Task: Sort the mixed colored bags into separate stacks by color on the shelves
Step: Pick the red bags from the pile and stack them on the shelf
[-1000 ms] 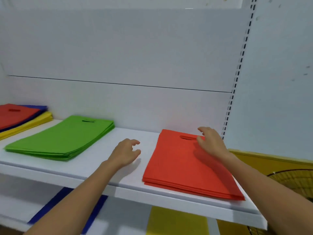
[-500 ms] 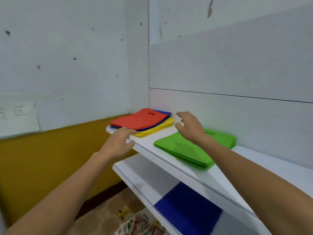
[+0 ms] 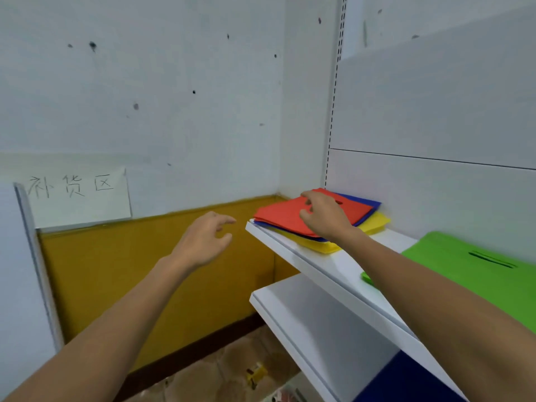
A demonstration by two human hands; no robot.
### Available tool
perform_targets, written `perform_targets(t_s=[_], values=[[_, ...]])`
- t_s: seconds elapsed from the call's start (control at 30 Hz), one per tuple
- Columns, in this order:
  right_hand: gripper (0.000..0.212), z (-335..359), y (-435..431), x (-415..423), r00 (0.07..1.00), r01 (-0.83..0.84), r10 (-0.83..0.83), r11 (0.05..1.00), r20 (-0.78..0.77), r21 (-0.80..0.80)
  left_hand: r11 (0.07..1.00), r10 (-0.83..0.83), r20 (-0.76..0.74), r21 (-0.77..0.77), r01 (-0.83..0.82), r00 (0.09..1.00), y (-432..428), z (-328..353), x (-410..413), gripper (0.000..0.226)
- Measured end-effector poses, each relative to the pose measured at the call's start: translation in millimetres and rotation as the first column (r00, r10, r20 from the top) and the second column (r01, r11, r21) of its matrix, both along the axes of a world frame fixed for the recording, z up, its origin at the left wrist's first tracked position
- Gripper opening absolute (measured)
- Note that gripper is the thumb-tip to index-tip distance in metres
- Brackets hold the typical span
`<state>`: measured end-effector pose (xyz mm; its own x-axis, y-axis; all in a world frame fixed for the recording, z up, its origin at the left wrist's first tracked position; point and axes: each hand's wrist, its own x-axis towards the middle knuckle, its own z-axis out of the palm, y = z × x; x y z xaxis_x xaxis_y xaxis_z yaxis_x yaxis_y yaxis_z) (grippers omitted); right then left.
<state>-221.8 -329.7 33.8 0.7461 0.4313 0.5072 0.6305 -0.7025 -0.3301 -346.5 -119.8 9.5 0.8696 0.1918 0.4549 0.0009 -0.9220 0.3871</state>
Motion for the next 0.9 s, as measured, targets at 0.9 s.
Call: perform_targets(t_s=[0.9], values=[[0.044,-24.2,-10.4,220.7,0.65,0.751,-0.741,0.66,-0.169,-0.01,0.854,-0.513,-0.18,-0.011,0.52,0.839,69.8,-34.9,405.0,0.042]])
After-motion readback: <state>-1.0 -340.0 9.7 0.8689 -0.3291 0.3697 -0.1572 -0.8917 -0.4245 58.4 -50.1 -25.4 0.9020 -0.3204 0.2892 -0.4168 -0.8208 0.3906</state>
